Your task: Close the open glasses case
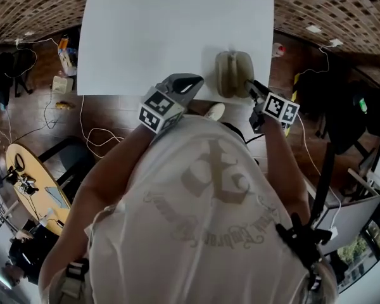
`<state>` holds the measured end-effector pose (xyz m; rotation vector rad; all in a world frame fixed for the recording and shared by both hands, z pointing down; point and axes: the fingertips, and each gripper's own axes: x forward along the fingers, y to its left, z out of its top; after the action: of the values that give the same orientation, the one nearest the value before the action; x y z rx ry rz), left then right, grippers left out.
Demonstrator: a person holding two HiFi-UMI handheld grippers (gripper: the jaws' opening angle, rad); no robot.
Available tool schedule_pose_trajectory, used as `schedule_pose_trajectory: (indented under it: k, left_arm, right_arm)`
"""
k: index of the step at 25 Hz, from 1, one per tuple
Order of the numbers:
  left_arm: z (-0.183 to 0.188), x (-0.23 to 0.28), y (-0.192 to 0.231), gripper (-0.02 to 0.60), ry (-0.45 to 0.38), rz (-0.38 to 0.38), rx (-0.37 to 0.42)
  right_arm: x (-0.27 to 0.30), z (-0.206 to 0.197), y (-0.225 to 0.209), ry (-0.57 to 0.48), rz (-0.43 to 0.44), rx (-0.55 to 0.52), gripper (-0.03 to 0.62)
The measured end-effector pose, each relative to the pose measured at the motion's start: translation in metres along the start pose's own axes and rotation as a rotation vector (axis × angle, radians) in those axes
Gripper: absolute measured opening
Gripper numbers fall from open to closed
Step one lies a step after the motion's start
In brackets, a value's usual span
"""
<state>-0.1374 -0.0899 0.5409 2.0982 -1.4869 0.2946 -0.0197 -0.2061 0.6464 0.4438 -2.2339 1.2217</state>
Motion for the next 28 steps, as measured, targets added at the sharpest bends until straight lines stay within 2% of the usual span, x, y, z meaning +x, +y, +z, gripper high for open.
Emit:
schedule_pose_trajectory:
  k: [3, 7, 13, 19, 23, 28]
  left_arm:
    - [0.0, -0.001, 0.001, 0.006, -0.009, 0.012, -0.003]
    - [-0.002, -0.006, 0.004, 0.006, -0.012, 0.019, -0.012]
    - [0.002, -0.002, 0.001, 0.006, -0.013, 0.002, -0.003]
    - [0.003, 0.003, -0.004, 0.006, -0.003, -0.027, 0.003]
    - [0.001, 0.006, -0.008, 0.006, 0.008, -0.044, 0.007]
    - [-0.002, 0.007, -0.007, 0.006, 0.022, -0.053, 0.011]
  right_arm:
    - [0.005, -0.007, 0.003, 0.038, 0.064, 0.07, 0.193]
    - [0.007, -0.01, 0.004, 0.024, 0.091, 0.134, 0.159]
    - [0.0, -0.004, 0.003, -0.011, 0.081, 0.14, 0.155]
    - [-0.022, 0.01, -0.015, -0.047, 0.028, 0.148, 0.155]
    - [-0.04, 0.027, -0.034, -0.093, -0.063, 0.088, 0.156]
    - [-0.053, 0.037, -0.04, -0.104, -0.209, -0.114, 0.158]
